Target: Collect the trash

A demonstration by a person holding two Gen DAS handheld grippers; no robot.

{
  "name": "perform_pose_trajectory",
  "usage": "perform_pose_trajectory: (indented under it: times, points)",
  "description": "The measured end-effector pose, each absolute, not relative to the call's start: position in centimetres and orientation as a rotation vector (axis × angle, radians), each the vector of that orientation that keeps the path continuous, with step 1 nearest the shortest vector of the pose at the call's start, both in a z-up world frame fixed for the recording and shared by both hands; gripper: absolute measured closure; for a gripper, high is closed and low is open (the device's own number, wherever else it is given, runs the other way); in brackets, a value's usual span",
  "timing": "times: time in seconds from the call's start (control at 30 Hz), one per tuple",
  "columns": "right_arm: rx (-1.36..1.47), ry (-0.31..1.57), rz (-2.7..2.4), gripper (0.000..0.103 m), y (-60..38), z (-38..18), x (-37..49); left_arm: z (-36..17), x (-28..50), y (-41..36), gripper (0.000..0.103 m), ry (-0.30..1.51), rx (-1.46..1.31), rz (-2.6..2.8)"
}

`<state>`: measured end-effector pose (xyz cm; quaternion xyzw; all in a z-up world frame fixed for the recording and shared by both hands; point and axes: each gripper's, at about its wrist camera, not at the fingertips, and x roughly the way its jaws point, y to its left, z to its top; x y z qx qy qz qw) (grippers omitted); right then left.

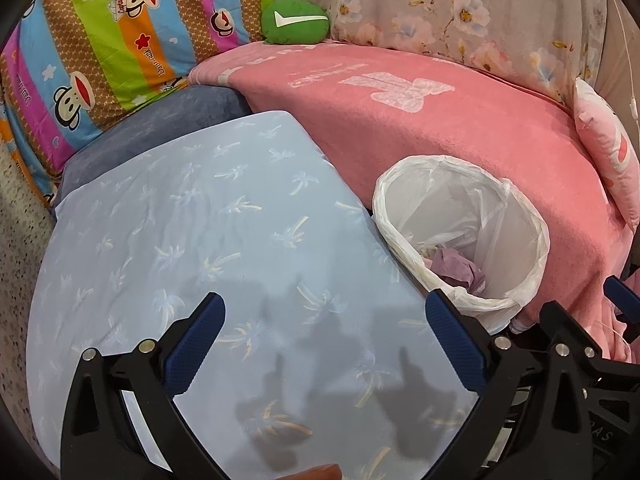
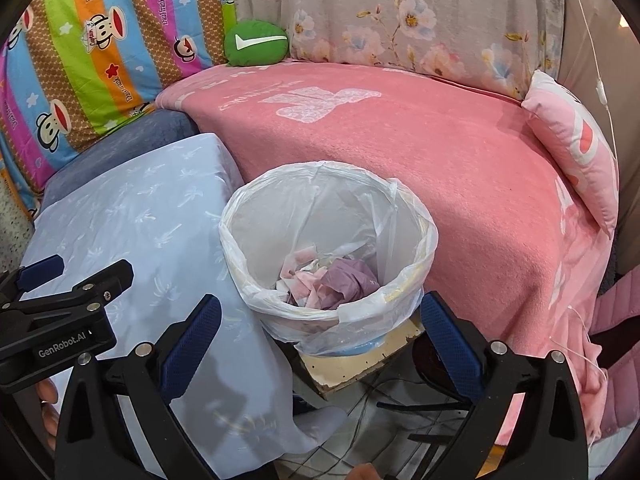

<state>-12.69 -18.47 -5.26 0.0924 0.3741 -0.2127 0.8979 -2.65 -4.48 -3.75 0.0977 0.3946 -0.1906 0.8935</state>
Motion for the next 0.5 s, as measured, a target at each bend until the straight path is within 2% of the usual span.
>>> perform_pose_trajectory:
  times: [0.5]
  points:
    - [0.189,0.786,-0.450,0.006,-18.43,-5.75,-13.00,-3.96,-2.98,-4.64,0.007,0.825,0.207,-0.395]
